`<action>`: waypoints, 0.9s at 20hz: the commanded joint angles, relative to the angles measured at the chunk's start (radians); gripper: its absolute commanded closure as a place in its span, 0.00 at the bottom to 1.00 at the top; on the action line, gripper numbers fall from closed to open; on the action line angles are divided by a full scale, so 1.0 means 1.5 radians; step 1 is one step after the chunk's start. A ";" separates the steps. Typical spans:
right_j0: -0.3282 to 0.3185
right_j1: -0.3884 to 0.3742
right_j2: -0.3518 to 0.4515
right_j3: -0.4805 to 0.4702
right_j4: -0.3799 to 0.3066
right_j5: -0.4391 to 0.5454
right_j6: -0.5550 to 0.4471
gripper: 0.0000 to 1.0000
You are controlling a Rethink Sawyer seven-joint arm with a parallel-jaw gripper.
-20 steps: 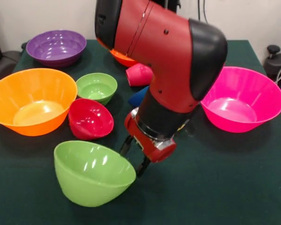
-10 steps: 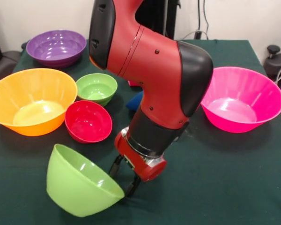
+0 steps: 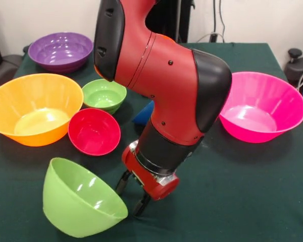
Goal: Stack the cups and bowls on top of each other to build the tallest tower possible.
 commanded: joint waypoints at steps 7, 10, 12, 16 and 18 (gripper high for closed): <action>0.022 -0.244 0.147 0.252 -0.022 -0.012 -0.015 0.00; 0.029 -0.293 0.139 0.271 -0.022 0.030 -0.019 0.00; 0.030 -0.314 0.140 0.276 -0.018 0.050 -0.018 0.00; 0.035 -0.331 0.132 0.261 -0.015 0.079 0.001 0.00; 0.035 -0.342 0.127 0.253 -0.017 0.097 0.004 0.00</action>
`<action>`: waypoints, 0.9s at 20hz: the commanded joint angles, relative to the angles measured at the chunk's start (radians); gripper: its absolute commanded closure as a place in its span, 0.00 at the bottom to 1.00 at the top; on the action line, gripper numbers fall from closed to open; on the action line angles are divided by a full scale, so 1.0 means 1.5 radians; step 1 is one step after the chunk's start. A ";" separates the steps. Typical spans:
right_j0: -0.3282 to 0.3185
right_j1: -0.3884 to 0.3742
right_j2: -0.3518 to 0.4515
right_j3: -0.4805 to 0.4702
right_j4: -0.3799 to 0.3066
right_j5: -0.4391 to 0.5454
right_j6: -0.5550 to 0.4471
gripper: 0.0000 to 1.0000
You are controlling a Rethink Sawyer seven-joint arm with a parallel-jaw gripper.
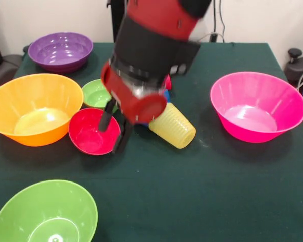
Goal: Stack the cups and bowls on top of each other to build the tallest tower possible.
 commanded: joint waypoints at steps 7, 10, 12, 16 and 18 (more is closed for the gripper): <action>0.013 -0.111 0.055 -0.014 -0.015 0.172 0.019 0.00; 0.008 -0.107 0.053 -0.038 -0.012 0.169 0.036 0.00; 0.010 -0.104 0.048 -0.044 -0.016 0.156 0.048 0.00; 0.014 -0.108 0.036 -0.042 -0.021 0.139 0.063 0.00; 0.013 -0.109 0.028 -0.050 -0.024 0.141 0.064 0.00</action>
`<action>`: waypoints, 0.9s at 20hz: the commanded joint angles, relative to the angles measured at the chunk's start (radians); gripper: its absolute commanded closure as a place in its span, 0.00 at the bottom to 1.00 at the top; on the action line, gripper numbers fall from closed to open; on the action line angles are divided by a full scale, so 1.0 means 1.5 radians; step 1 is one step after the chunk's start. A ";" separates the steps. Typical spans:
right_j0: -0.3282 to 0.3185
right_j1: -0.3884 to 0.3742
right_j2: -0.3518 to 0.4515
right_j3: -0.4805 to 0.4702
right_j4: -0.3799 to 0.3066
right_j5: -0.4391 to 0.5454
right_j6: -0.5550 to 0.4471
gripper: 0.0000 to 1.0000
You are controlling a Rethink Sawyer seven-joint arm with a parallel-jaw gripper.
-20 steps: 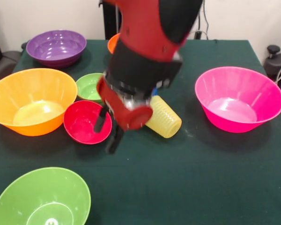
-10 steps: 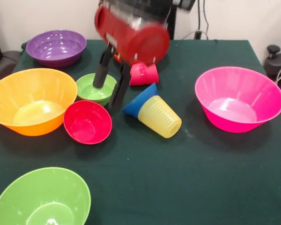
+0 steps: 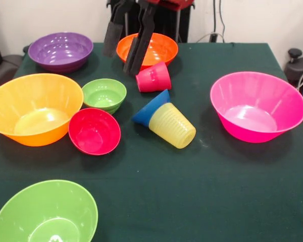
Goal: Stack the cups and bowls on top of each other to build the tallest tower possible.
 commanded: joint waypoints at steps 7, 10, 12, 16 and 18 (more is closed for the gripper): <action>0.016 0.025 0.029 -0.010 -0.028 0.030 0.069 0.00; 0.019 0.029 0.024 -0.020 -0.026 0.045 0.072 0.00; 0.020 0.033 0.023 -0.026 -0.024 0.045 0.073 0.00; 0.026 0.036 0.020 -0.022 -0.024 0.040 0.076 0.00; 0.026 0.035 0.022 -0.017 -0.025 0.034 0.072 0.00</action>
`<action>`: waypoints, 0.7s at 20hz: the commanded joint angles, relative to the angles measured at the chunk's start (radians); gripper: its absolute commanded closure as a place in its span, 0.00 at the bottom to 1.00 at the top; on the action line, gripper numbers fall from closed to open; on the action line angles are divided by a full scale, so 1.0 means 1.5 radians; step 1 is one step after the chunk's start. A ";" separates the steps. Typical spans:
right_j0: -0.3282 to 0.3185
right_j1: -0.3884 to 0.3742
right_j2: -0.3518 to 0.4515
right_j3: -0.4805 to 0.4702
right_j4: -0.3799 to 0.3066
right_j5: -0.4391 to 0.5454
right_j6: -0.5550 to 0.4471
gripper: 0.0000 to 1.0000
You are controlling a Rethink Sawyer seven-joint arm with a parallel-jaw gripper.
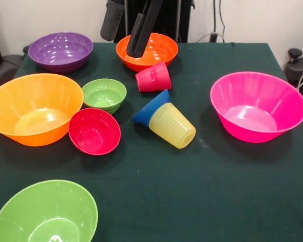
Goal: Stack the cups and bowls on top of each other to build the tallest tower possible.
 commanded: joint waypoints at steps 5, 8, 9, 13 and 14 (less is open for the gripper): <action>0.011 0.032 0.048 0.009 -0.026 0.026 0.060 0.00; 0.009 0.025 0.047 0.010 -0.027 0.030 0.053 0.00; 0.007 0.023 0.046 0.007 -0.027 0.033 0.052 0.00; -0.001 0.012 0.046 0.002 -0.029 0.034 0.037 0.00; -0.003 0.008 0.046 0.003 -0.030 0.036 0.032 0.00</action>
